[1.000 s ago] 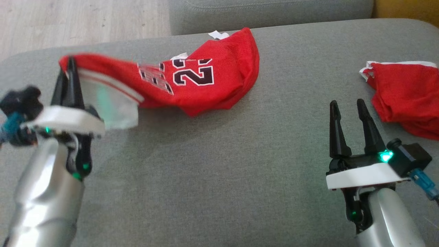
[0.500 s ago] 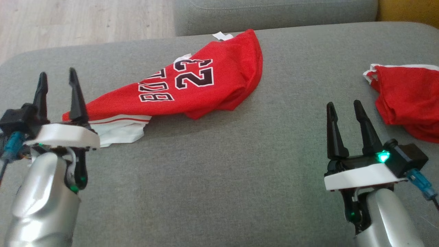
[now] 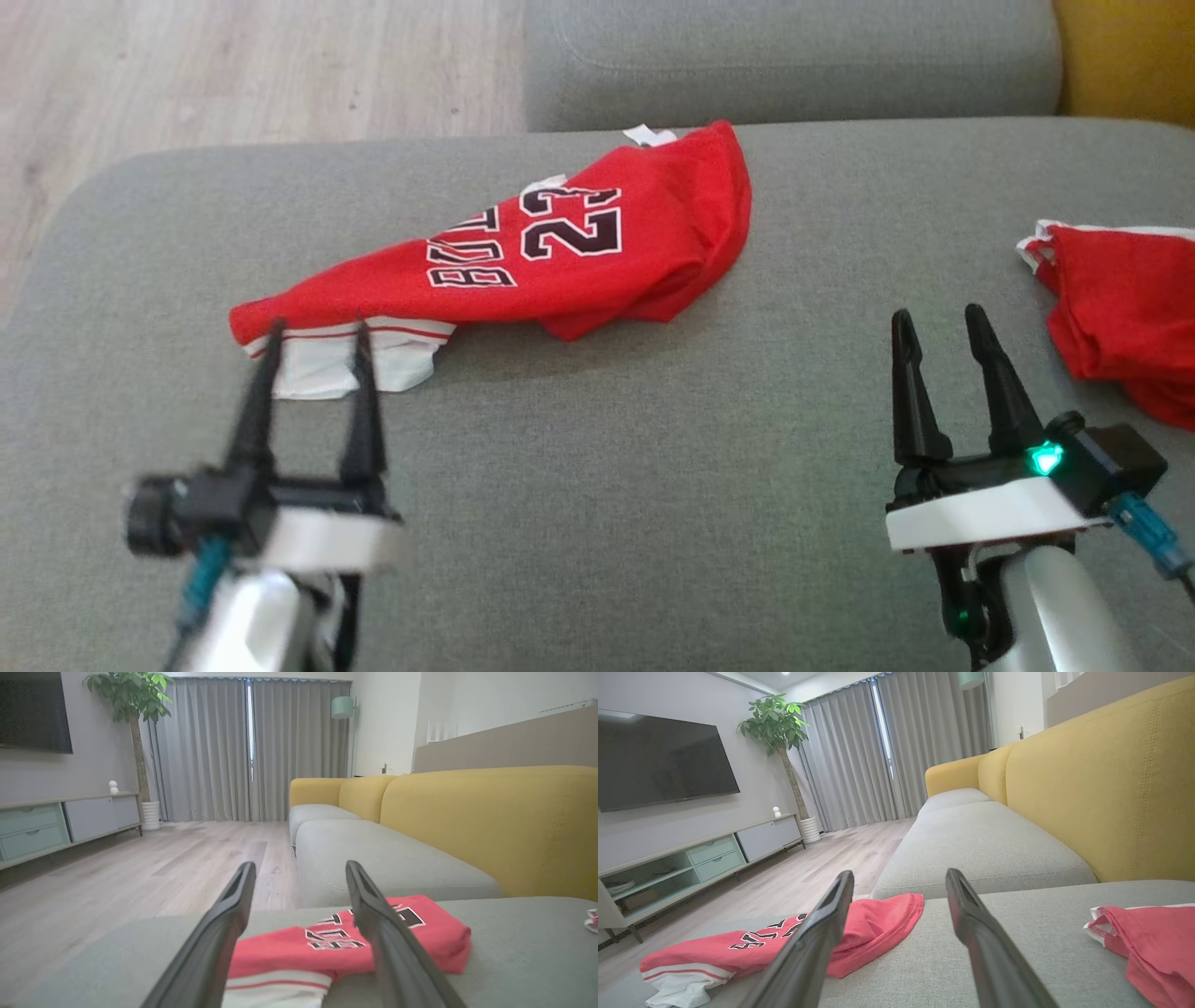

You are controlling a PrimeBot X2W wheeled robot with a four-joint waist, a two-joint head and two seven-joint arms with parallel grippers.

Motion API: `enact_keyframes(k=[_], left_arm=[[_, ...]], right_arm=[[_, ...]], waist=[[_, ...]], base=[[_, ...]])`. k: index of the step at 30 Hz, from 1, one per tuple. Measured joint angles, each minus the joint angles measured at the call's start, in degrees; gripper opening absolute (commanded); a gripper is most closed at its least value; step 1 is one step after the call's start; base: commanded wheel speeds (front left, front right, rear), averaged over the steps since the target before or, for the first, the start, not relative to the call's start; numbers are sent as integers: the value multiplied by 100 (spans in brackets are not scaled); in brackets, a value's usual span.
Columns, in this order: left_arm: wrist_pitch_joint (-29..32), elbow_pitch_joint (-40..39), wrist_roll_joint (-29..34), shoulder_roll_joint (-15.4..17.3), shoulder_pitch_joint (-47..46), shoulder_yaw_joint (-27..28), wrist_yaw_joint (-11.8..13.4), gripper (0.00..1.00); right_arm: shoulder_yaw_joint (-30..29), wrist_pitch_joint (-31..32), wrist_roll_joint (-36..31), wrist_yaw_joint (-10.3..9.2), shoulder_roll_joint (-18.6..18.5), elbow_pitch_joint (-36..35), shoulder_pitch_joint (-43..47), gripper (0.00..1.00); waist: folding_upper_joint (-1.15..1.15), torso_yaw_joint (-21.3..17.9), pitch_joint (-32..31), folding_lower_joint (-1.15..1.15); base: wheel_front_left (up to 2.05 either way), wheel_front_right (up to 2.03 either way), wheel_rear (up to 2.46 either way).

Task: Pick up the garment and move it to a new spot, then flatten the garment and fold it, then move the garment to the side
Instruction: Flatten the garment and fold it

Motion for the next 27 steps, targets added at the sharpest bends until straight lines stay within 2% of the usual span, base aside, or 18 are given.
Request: enact_keyframes(k=[6, 9, 19, 22, 27], left_arm=[[0, -249, 289, -241, 648, -59, 149, 100], [0, -333, 444, -380, 826, -60, 146, 100], [0, -331, 728, -597, 813, 113, -129, 100], [0, -286, 760, -686, 693, 129, -212, 100], [0, -175, 853, -831, 492, 124, -328, 100]], right_arm=[[114, 0, 0, 0, 0, 1, 113, 100], [149, 0, 0, 0, 0, 8, 148, 100], [114, 0, -152, 0, 0, 56, 135, 100], [112, 16, -347, 0, -1, 378, 25, 100], [127, 477, -442, 0, -4, 1285, -639, 100]], waist=[[0, 65, -105, 0], [0, 72, -111, 0], [0, 210, 88, 0], [0, 306, 206, 1], [0, 540, 404, 1]], base=[[0, 0, 0], [0, 0, 0], [0, 0, 0], [0, 0, 0], [0, 0, 0]])
